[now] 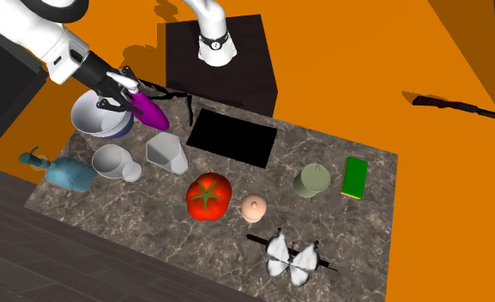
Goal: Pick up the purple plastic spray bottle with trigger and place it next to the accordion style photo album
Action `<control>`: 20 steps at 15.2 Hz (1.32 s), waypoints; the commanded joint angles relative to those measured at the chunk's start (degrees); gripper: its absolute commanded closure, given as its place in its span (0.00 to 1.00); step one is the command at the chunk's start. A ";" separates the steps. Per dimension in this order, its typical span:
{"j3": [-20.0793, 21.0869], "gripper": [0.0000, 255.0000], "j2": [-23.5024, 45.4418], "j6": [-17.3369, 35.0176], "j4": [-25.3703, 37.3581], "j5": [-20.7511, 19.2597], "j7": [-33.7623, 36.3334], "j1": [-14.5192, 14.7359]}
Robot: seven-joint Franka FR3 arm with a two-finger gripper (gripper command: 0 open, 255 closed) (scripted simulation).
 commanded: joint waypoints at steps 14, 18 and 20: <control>-0.44 1.00 7.90 6.81 -4.04 7.32 -9.15 0.00; -0.19 1.00 10.50 8.30 -4.65 9.87 -11.87 -0.19; -0.10 1.00 11.04 8.58 -4.75 10.39 -12.42 -0.25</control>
